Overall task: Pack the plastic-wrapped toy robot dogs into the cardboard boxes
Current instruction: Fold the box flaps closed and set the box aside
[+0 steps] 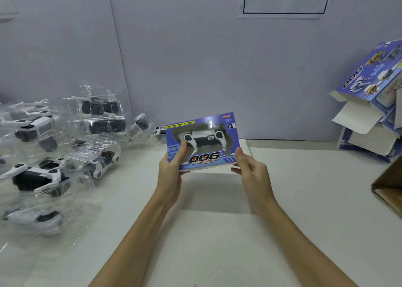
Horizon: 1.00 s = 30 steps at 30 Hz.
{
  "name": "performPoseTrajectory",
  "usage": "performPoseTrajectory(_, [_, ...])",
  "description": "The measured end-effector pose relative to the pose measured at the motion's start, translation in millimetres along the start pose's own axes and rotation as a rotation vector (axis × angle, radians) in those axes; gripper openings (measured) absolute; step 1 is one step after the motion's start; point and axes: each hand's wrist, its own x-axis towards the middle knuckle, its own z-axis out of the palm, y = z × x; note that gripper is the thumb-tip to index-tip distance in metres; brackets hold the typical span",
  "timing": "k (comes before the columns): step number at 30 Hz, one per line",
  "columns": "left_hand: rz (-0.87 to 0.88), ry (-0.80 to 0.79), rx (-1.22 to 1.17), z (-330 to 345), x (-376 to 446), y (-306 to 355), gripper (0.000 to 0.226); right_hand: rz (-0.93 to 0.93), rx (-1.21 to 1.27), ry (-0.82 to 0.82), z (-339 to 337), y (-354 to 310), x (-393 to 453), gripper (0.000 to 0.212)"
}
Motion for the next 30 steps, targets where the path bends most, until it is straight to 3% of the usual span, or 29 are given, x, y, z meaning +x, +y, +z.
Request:
performPoseTrajectory(6, [0.035,-0.058,-0.012,-6,3,3,0.049,-0.030,-0.096,-0.051,2,-4,-5,0.043])
performPoseTrajectory(8, [0.018,-0.099,-0.017,-5,3,5,0.052,-0.126,-0.050,0.024,5,-13,-8,0.035])
performPoseTrajectory(11, [-0.006,-0.137,-0.025,-4,2,6,0.050,-0.212,0.036,0.159,7,-22,-10,0.045])
performPoseTrajectory(16, [-0.038,-0.081,-0.082,-10,4,4,0.051,-0.134,0.166,0.130,7,-31,-12,0.047])
performPoseTrajectory(22, [-0.125,-0.085,-0.213,-5,-1,4,0.037,-0.325,0.014,0.244,24,-33,-25,0.044])
performPoseTrajectory(27, [-0.105,-0.081,-0.158,-5,-3,7,0.035,-0.186,0.091,0.210,14,-32,-19,0.046])
performPoseTrajectory(30, [-0.049,-0.096,-0.117,-2,-2,10,0.029,-0.118,0.138,0.164,8,-27,-10,0.036])
